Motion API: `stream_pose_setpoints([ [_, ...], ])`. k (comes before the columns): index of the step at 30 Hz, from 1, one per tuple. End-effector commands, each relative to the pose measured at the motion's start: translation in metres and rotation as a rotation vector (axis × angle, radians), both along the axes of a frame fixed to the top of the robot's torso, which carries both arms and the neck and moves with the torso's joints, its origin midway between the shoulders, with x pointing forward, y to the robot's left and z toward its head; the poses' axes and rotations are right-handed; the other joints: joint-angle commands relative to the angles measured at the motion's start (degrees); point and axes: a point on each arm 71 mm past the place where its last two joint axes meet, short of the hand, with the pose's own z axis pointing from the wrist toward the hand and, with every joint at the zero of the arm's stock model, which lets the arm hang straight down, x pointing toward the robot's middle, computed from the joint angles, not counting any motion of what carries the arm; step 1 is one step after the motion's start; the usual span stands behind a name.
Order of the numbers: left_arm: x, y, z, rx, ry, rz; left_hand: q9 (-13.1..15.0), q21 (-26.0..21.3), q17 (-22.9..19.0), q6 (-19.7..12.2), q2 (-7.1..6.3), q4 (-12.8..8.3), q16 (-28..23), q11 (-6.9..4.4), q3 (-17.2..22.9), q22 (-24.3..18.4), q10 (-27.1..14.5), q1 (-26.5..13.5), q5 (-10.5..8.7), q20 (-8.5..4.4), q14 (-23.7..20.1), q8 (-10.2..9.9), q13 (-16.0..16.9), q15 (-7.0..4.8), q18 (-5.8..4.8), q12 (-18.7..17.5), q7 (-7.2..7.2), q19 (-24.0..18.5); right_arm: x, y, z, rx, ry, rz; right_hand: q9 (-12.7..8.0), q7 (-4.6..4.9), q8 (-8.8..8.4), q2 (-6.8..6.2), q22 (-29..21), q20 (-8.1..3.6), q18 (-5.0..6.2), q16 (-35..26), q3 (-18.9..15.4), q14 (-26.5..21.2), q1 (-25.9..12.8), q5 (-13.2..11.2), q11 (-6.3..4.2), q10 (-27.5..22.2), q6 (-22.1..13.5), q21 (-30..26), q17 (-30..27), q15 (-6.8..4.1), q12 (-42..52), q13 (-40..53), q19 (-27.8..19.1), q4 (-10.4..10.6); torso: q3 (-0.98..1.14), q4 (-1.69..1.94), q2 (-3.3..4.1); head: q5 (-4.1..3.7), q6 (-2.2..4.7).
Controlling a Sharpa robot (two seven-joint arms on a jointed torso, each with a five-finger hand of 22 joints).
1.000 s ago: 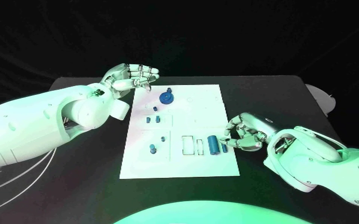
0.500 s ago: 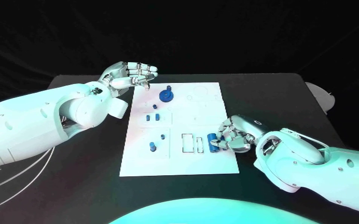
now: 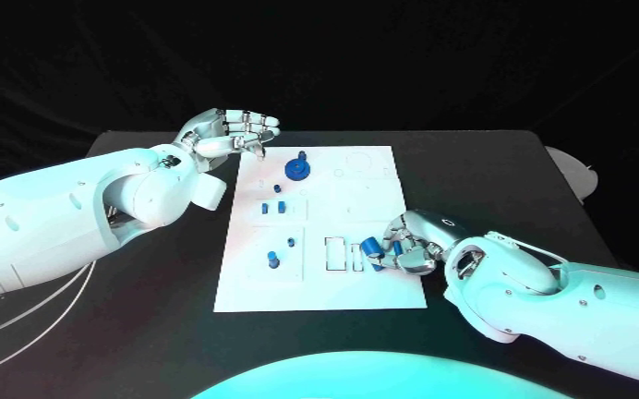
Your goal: Assemble the parts on the task board
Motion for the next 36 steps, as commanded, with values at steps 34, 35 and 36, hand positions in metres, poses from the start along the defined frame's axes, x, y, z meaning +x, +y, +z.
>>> stream_pose_setpoints([
  [34, -0.002, -0.003, 0.001, -0.014, 0.007, -0.028, -0.09, 0.19, -0.07, -0.36, 0.03, -0.39, -0.21, 0.04, 0.00, 0.05, -0.29, -0.71, 0.08, 0.18, -0.32, 0.23, -0.05, 0.01, 0.84, 0.42, 1.45, -0.28, -0.007, 0.023, 0.024, 0.102, -0.066, -0.013, 0.37, -1.01, 1.49, 4.13, 15.09, -0.87, -0.81, 0.56, 0.53, 4.89, 5.25, 3.06, -1.02, 1.55, 1.69, 1.80, 9.65, -1.11, 1.22, 2.42, 5.99, -0.32, -0.44, 1.36, 0.29, -0.64, 0.78],
  [35, -0.002, -0.003, 0.001, -0.014, 0.007, -0.028, -0.09, 0.19, -0.07, -0.36, 0.03, -0.39, -0.21, 0.04, 0.00, 0.05, -0.29, -0.71, 0.08, 0.18, -0.32, 0.23, -0.05, 0.01, 0.84, 0.42, 1.45, -0.28, -0.007, 0.025, 0.024, 0.106, -0.059, -0.011, 0.37, -1.01, 1.49, 4.13, 15.09, -0.87, -0.81, 0.56, 0.53, 4.89, 5.25, 3.06, -1.02, 1.55, 1.69, 1.80, 9.65, -1.11, 1.22, 2.42, 5.99, -0.32, -0.46, 1.41, 0.31, -0.66, 0.78],
  [36, -0.002, -0.003, 0.001, -0.014, 0.007, -0.027, -0.09, 0.19, -0.07, -0.36, 0.03, -0.39, -0.21, 0.04, 0.00, 0.05, -0.29, -0.71, 0.08, 0.18, -0.32, 0.23, -0.05, 0.01, 0.84, 0.42, 1.45, -0.28, -0.007, 0.027, 0.024, 0.111, -0.046, -0.007, 0.37, -1.02, 1.50, 4.18, 15.09, -0.89, -0.81, 0.56, 0.59, 4.89, 5.32, 3.07, -1.04, 1.51, 1.74, 1.80, 9.65, -1.13, 1.14, 2.34, 5.99, -0.30, -0.50, 1.45, 0.34, -0.75, 0.72],
])
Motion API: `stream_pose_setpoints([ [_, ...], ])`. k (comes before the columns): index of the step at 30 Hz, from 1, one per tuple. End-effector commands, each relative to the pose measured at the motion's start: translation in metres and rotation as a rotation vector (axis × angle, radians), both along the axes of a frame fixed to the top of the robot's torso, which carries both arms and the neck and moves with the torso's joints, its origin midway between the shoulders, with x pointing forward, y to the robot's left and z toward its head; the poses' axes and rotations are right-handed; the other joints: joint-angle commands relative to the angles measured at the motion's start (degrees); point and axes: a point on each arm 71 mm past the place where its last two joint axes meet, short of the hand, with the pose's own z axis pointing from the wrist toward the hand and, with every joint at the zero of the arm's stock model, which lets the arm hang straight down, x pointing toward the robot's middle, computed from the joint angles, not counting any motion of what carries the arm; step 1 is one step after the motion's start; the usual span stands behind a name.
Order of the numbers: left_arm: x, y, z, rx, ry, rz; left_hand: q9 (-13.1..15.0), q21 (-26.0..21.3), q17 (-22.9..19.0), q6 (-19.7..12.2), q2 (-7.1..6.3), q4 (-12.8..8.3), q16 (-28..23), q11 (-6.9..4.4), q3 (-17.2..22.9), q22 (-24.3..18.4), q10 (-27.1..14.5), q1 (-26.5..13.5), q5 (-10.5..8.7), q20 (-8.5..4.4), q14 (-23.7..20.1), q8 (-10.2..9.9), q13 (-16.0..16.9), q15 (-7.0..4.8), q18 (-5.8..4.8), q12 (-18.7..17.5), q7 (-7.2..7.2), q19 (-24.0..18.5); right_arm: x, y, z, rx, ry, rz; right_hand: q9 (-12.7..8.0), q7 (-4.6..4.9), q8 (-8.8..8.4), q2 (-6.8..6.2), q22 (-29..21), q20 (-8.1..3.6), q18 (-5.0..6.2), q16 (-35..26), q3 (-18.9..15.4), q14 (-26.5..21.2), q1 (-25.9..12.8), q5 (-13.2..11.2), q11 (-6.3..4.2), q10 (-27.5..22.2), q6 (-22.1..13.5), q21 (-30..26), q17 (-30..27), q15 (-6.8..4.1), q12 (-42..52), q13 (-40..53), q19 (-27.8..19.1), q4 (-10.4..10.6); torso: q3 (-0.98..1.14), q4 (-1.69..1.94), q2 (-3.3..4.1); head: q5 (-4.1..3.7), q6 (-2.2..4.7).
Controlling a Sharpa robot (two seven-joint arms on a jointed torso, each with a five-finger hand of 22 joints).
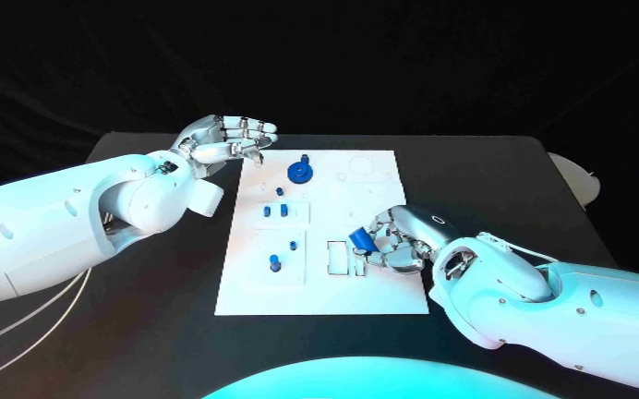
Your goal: Assemble the parts on the task board
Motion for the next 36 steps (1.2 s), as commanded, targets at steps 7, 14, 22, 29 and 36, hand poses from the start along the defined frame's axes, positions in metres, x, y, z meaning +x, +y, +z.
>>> stream_pose_setpoints([
  [7, -0.001, -0.004, 0.001, -0.015, 0.000, -0.022, -0.10, 0.18, -0.12, -0.39, 0.04, -0.44, -0.23, 0.04, 0.03, 0.08, -0.37, -0.80, 0.09, 0.19, -0.32, 0.26, -0.09, 0.01, 0.84, 0.23, 1.45, -0.31, 0.001, 0.019, -0.007, 0.031, 0.118, 0.031, -0.05, -0.93, 0.31, 1.27, 15.06, -0.54, -0.82, 0.30, 0.10, 5.05, -1.20, 0.44, 0.10, 0.61, 1.68, 0.25, 9.54, -0.55, 0.31, 2.60, 5.99, 0.33, -0.20, 0.53, 0.18, -0.37, -0.04],
  [14, -0.001, -0.005, 0.001, -0.016, 0.001, -0.024, -0.10, 0.18, -0.12, -0.39, 0.04, -0.44, -0.23, 0.04, 0.03, 0.08, -0.37, -0.80, 0.09, 0.19, -0.32, 0.26, -0.09, 0.01, 0.84, 0.23, 1.45, -0.31, 0.004, 0.030, -0.015, 0.008, 0.158, 0.054, -0.02, -1.23, 0.79, 1.78, 15.06, -0.69, -0.82, 0.32, -1.83, 5.04, -6.67, 2.14, -0.13, 0.75, 2.67, 0.25, 9.53, -0.73, 0.11, 2.63, 5.99, 0.39, -0.21, 0.73, 0.28, -0.30, -0.20],
  [22, -0.001, -0.004, 0.001, -0.015, 0.001, -0.024, -0.10, 0.18, -0.12, -0.39, 0.04, -0.44, -0.23, 0.04, 0.03, 0.08, -0.37, -0.80, 0.09, 0.19, -0.32, 0.26, -0.09, 0.01, 0.84, 0.23, 1.45, -0.31, 0.007, 0.032, -0.018, -0.024, 0.154, 0.057, 0.37, -1.79, 1.75, 2.48, 15.06, -0.99, -0.82, 0.33, -3.13, 5.05, -9.32, 1.58, -0.61, 1.83, 3.68, 0.25, 9.55, -1.11, 1.46, 4.11, 5.99, 0.38, -0.25, 0.79, 0.37, -0.27, -0.33],
  [29, -0.002, -0.004, 0.001, -0.014, 0.002, -0.024, -0.10, 0.18, -0.12, -0.39, 0.04, -0.44, -0.23, 0.04, 0.03, 0.08, -0.37, -0.80, 0.09, 0.19, -0.32, 0.26, -0.09, 0.01, 0.84, 0.23, 1.45, -0.31, 0.008, 0.032, -0.019, -0.041, 0.154, 0.061, 0.58, -2.02, 2.23, 2.70, 15.06, -1.13, -0.82, 0.35, -3.48, 5.05, -9.88, 1.44, -0.80, 2.18, 4.10, 0.25, 9.59, -1.27, 1.94, 4.65, 5.99, 0.39, -0.25, 0.96, 0.39, -0.38, -0.51],
  [36, -0.002, -0.004, 0.001, -0.014, 0.004, -0.025, -0.10, 0.18, -0.12, -0.39, 0.04, -0.44, -0.23, 0.04, 0.03, 0.08, -0.37, -0.80, 0.09, 0.19, -0.32, 0.26, -0.09, 0.01, 0.84, 0.23, 1.45, -0.31, 0.009, 0.032, -0.019, -0.058, 0.138, 0.057, 0.77, -2.18, 2.65, 2.83, 15.06, -1.28, -0.82, 0.33, -4.07, 5.04, -10.81, 1.00, -0.95, 2.24, 4.27, 0.25, 9.53, -1.42, 1.93, 4.72, 5.99, 0.42, -0.35, 1.09, 0.41, -0.51, -0.39],
])
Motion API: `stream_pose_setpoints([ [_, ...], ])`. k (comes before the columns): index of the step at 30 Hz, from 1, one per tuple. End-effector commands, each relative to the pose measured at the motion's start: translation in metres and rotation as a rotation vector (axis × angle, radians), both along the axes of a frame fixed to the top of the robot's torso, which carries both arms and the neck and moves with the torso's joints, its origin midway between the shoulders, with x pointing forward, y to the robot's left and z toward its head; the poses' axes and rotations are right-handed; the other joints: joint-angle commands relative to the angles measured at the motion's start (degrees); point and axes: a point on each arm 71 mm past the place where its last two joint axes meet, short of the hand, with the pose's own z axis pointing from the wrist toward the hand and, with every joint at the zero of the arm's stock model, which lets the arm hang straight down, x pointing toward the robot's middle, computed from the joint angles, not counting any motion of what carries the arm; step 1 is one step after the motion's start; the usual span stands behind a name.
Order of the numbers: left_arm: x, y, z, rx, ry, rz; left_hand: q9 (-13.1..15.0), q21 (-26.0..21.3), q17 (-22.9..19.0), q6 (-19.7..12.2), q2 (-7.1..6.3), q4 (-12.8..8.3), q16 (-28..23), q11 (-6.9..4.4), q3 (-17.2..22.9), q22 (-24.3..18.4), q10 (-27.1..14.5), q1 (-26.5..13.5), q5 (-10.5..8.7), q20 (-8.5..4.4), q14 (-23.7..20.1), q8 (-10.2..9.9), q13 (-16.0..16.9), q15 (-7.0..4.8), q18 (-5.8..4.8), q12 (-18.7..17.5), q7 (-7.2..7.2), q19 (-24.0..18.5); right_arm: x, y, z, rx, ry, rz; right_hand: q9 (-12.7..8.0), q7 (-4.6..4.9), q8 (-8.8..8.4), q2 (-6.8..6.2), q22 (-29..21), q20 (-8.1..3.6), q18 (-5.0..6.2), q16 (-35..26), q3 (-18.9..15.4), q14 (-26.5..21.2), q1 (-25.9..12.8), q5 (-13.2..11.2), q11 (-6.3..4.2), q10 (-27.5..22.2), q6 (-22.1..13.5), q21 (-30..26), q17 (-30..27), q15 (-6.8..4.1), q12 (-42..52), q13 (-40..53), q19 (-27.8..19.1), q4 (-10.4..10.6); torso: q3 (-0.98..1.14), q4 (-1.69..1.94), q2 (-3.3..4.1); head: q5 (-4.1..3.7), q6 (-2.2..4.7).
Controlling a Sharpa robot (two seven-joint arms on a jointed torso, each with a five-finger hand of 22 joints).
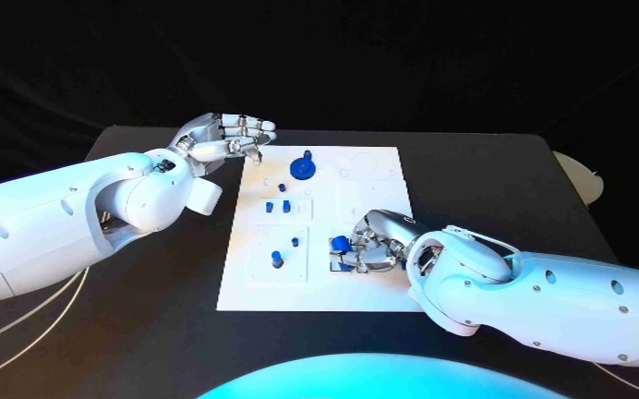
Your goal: Assemble the parts on the task board
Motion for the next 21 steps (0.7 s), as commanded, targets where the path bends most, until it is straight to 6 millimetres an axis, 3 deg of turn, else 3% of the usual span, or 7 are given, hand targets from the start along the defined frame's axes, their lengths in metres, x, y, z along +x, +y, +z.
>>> stream_pose_setpoints([
  [1, -0.0008, -0.0028, 0.0013, -0.013, 0.000, -0.019, -0.06, 0.18, -0.06, -0.39, -0.19, -0.44, -0.23, 0.04, 0.03, 0.10, -0.37, -0.57, 0.09, 0.19, -0.32, 0.26, -0.09, 0.01, 0.84, 0.23, 1.45, -0.31, -0.0006, 0.0013, -0.0019, -0.038, -0.007, 0.017, 0.14, -0.24, 0.46, -0.02, 15.08, -0.49, -0.81, 0.34, -0.64, 4.85, -1.15, -0.66, 0.05, 0.41, 0.21, 0.25, 9.52, -0.42, 0.19, 4.74, 5.99, 0.00, -0.07, 0.16, 0.04, -0.11, 0.10],
  [6, -0.0009, -0.0024, 0.0013, -0.012, 0.001, -0.018, -0.06, 0.19, -0.09, -0.42, -0.18, -0.49, -0.24, 0.04, 0.06, 0.10, -0.42, -0.62, 0.09, 0.20, -0.33, 0.27, -0.10, 0.01, 0.85, 0.26, 1.45, -0.34, 0.0008, 0.0010, -0.0014, -0.045, -0.027, 0.014, 0.57, -0.30, 1.33, 0.20, 15.04, -0.66, -0.78, 0.25, -3.32, 4.80, -4.02, -5.37, -0.04, 0.28, -0.18, 0.11, 9.29, -0.52, -0.24, 4.65, 5.93, 0.02, -0.11, 0.30, 0.09, -0.28, 0.12],
  [10, -0.0009, -0.0020, 0.0013, -0.012, 0.001, -0.017, -0.07, 0.19, -0.12, -0.45, -0.17, -0.55, -0.25, 0.05, 0.09, 0.11, -0.48, -0.67, 0.10, 0.20, -0.34, 0.29, -0.12, 0.02, 0.85, 0.29, 1.45, -0.36, 0.0015, 0.0011, -0.0007, -0.045, -0.042, 0.014, 0.72, -0.27, 1.65, 0.18, 15.01, -0.64, -0.76, 0.23, -4.92, 4.79, -5.03, -7.32, 0.01, 0.14, -0.42, 0.00, 9.22, -0.50, -0.56, 4.50, 5.89, 0.00, -0.14, 0.33, 0.08, -0.29, 0.13],
  [15, -0.0010, -0.0018, 0.0013, -0.012, 0.001, -0.017, -0.07, 0.19, -0.12, -0.45, -0.17, -0.55, -0.25, 0.05, 0.09, 0.11, -0.48, -0.67, 0.10, 0.20, -0.34, 0.29, -0.12, 0.02, 0.85, 0.29, 1.45, -0.36, 0.0028, 0.0009, 0.0005, -0.044, -0.066, 0.009, 0.92, -0.08, 2.20, 0.89, 14.88, -0.53, -0.66, 0.19, -9.39, 4.76, -7.05, -12.52, 0.17, -0.51, -1.18, -0.46, 9.15, -0.36, -1.83, 3.70, 5.71, 0.04, -0.14, 0.36, 0.10, -0.33, 0.22],
  [21, -0.0011, -0.0016, 0.0012, -0.011, 0.003, -0.017, -0.07, 0.19, -0.13, -0.46, -0.15, -0.56, -0.25, 0.05, 0.11, 0.11, -0.51, -0.71, 0.10, 0.21, -0.34, 0.30, -0.12, 0.02, 0.85, 0.32, 1.46, -0.37, 0.0027, 0.0014, 0.0028, -0.033, -0.092, 0.009, 0.91, 0.06, 2.31, 1.12, 14.85, -0.44, -0.64, 0.26, -11.33, 4.80, -7.80, -13.33, 0.30, -0.99, -1.66, -0.54, 9.37, -0.25, -2.70, 3.07, 5.67, 0.06, -0.15, 0.42, 0.13, -0.35, 0.25],
])
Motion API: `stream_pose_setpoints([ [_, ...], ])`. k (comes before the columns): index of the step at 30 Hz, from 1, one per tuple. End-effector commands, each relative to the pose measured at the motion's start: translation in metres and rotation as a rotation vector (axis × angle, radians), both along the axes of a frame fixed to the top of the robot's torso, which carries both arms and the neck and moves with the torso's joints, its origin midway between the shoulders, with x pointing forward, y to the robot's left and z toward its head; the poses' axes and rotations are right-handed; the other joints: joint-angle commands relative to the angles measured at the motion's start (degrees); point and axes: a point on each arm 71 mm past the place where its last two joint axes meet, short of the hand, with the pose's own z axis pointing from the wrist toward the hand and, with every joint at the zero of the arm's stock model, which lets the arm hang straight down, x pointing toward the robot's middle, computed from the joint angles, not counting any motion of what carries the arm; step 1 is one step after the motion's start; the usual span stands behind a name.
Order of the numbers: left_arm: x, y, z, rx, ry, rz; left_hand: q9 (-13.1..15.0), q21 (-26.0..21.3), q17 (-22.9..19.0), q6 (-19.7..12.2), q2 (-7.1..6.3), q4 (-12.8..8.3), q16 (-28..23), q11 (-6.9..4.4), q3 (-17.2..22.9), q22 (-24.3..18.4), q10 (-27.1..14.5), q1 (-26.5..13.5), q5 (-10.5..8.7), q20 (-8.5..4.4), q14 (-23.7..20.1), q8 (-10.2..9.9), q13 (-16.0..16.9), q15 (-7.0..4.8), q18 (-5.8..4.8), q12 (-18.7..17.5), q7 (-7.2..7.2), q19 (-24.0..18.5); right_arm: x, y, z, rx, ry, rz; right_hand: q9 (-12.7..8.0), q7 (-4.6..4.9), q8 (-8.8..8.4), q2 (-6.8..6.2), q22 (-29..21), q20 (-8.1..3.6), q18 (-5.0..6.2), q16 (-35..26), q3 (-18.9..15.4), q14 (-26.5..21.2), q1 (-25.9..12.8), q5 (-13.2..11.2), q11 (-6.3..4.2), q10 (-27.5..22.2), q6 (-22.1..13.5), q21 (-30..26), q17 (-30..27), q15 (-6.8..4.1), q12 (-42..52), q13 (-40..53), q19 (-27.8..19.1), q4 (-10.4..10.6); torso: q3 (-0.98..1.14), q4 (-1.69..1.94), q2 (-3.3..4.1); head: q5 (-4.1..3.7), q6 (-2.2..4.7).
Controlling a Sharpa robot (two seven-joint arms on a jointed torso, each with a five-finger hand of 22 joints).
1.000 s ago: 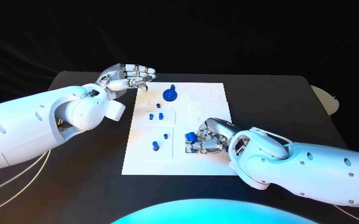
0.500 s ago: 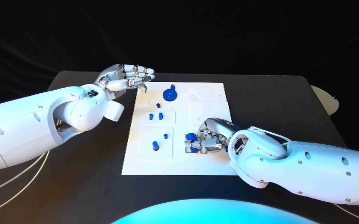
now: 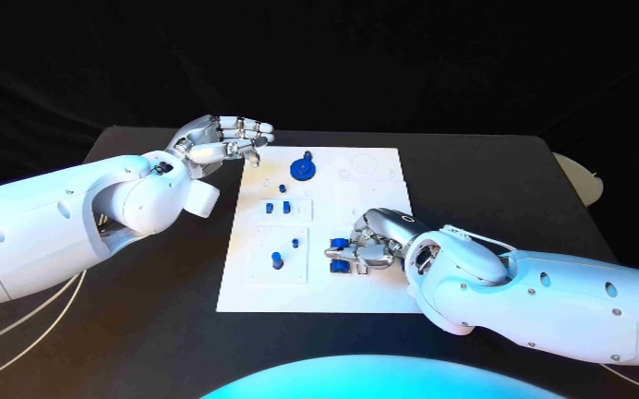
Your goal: Assemble the parts on the task board
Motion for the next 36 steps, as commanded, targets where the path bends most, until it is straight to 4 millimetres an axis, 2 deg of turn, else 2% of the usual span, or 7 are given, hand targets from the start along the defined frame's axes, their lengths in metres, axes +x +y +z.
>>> stream_pose_setpoints([
  [1, -0.001, -0.002, 0.001, -0.012, 0.000, -0.016, -0.07, 0.19, -0.07, -0.46, 0.09, -0.33, -0.25, 0.05, -0.13, 0.06, -0.51, -0.49, 0.10, 0.21, -0.34, 0.30, -0.06, 0.02, 0.85, 0.32, 1.46, -0.37, -0.001, 0.002, 0.004, 0.006, -0.048, 0.011, 0.04, 0.02, 0.31, -0.04, 14.87, -0.02, -0.65, 0.26, -0.36, 5.01, -0.47, -0.32, 0.09, -0.36, -0.35, -0.23, 9.39, -0.05, -0.23, 3.08, 5.68, -0.01, 0.01, 0.06, 0.03, -0.02, 0.02],
  [7, -0.001, -0.002, 0.001, -0.011, 0.001, -0.016, -0.07, 0.19, -0.07, -0.46, 0.09, -0.33, -0.25, 0.05, -0.13, 0.06, -0.51, -0.49, 0.10, 0.21, -0.34, 0.30, -0.06, 0.02, 0.85, 0.32, 1.46, -0.37, -0.006, 0.001, 0.009, 0.031, -0.070, 0.022, 0.09, -0.05, 0.83, 1.81, 15.03, 0.01, -0.76, 0.39, -1.38, 5.08, 2.00, 2.34, 0.04, 0.09, -0.39, 0.30, 9.75, -0.07, 0.22, 3.64, 5.89, -0.16, 0.03, 0.14, 0.08, -0.04, 0.04],
  [15, -0.001, -0.001, 0.001, -0.011, 0.000, -0.013, -0.08, 0.22, -0.08, -0.48, 0.12, -0.36, -0.25, 0.05, -0.10, 0.07, -0.54, -0.51, 0.10, 0.21, -0.33, 0.32, -0.07, 0.02, 0.86, 0.35, 1.46, -0.33, -0.011, -0.011, 0.015, 0.047, -0.080, 0.025, -0.24, -0.20, 1.06, 2.47, 15.09, -0.12, -0.82, 0.47, -1.44, 5.12, 13.09, 7.59, -0.11, 0.48, -0.83, 0.53, 9.94, -0.21, 0.67, 4.32, 5.98, -0.40, 0.01, 0.07, 0.01, -0.08, 0.16],
  [18, 0.000, -0.001, 0.001, -0.010, 0.000, -0.013, -0.08, 0.22, -0.08, -0.48, 0.12, -0.36, -0.25, 0.05, -0.10, 0.07, -0.54, -0.51, 0.10, 0.21, -0.33, 0.32, -0.07, 0.02, 0.86, 0.35, 1.46, -0.33, -0.012, -0.014, 0.016, 0.044, -0.072, 0.035, -0.43, -0.24, 1.01, 2.00, 15.10, -0.15, -0.82, 0.50, -1.63, 5.13, 15.84, 7.60, -0.15, 0.58, -0.82, 0.54, 10.04, -0.24, 0.79, 4.50, 5.99, -0.64, 0.00, 0.09, 0.03, -0.06, 0.32],
  [23, 0.000, -0.002, 0.001, -0.011, 0.000, -0.015, -0.08, 0.24, -0.09, -0.49, 0.12, -0.41, -0.25, 0.05, -0.08, 0.08, -0.55, -0.50, 0.10, 0.21, -0.34, 0.33, -0.07, 0.02, 0.86, 0.37, 1.46, -0.32, -0.014, -0.015, 0.015, 0.031, -0.051, 0.058, -0.96, -0.38, 0.97, 1.64, 15.10, -0.23, -0.82, 0.57, -1.60, 5.16, 21.84, 3.68, -0.29, 1.04, -0.33, 0.54, 10.24, -0.34, 1.45, 5.18, 5.99, -0.58, 0.04, 0.25, 0.06, -0.20, 0.39],
  [26, 0.000, -0.002, 0.000, -0.011, 0.001, -0.016, -0.08, 0.24, -0.09, -0.49, 0.12, -0.41, -0.25, 0.05, -0.08, 0.08, -0.55, -0.50, 0.10, 0.21, -0.34, 0.33, -0.07, 0.02, 0.86, 0.37, 1.46, -0.32, -0.014, -0.017, 0.015, 0.021, -0.048, 0.054, -1.13, -0.56, 1.02, 1.85, 15.10, -0.30, -0.82, 0.62, -1.27, 5.19, 23.56, 3.22, -0.44, 1.36, -0.02, 0.54, 10.37, -0.44, 1.95, 5.63, 5.99, -0.58, 0.02, 0.30, 0.07, -0.36, 0.51],
  [36, 0.000, -0.002, -0.001, -0.011, 0.001, -0.017, -0.08, 0.24, -0.09, -0.49, 0.12, -0.41, -0.25, 0.05, -0.08, 0.08, -0.55, -0.50, 0.10, 0.21, -0.34, 0.33, -0.07, 0.02, 0.86, 0.37, 1.46, -0.32, -0.010, -0.055, 0.018, -0.008, -0.105, -0.050, -1.77, -0.20, 0.38, 2.75, 15.09, -0.26, -0.82, 0.58, -1.67, 5.16, 22.55, 5.09, -0.19, 0.74, -0.43, 0.53, 10.28, -0.30, 0.79, 4.81, 5.98, -0.18, -0.10, 0.39, 0.13, -1.34, 0.93],
])
